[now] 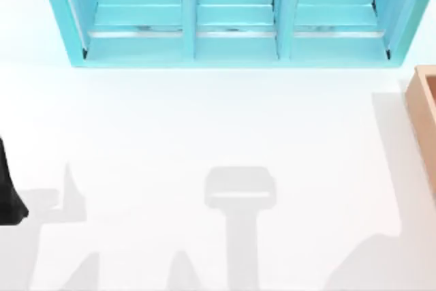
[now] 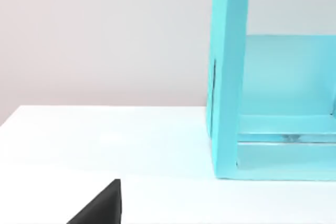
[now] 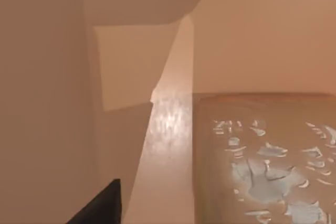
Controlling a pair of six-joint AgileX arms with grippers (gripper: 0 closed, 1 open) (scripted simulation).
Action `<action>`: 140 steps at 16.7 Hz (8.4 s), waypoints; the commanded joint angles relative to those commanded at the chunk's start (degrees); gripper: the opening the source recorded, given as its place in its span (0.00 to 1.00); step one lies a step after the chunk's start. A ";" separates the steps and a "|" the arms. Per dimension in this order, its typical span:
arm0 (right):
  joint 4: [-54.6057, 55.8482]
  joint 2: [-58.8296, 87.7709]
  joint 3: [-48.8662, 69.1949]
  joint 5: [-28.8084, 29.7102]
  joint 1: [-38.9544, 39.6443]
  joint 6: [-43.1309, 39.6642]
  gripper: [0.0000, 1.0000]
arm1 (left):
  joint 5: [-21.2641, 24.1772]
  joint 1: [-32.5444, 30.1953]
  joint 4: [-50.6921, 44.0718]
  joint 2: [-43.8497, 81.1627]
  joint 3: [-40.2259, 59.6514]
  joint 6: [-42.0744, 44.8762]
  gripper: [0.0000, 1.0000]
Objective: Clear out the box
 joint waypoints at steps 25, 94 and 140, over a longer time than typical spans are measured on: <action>-0.16 -0.11 0.18 0.03 -0.02 0.05 0.00 | 0.00 0.00 0.00 0.00 0.00 0.00 1.00; -2.69 13.33 15.88 -0.19 51.33 51.57 1.00 | 0.00 0.00 0.00 0.00 0.00 0.00 1.00; -31.02 14.50 45.32 -0.66 4.44 5.66 1.00 | 0.00 0.00 0.00 0.00 0.00 0.00 1.00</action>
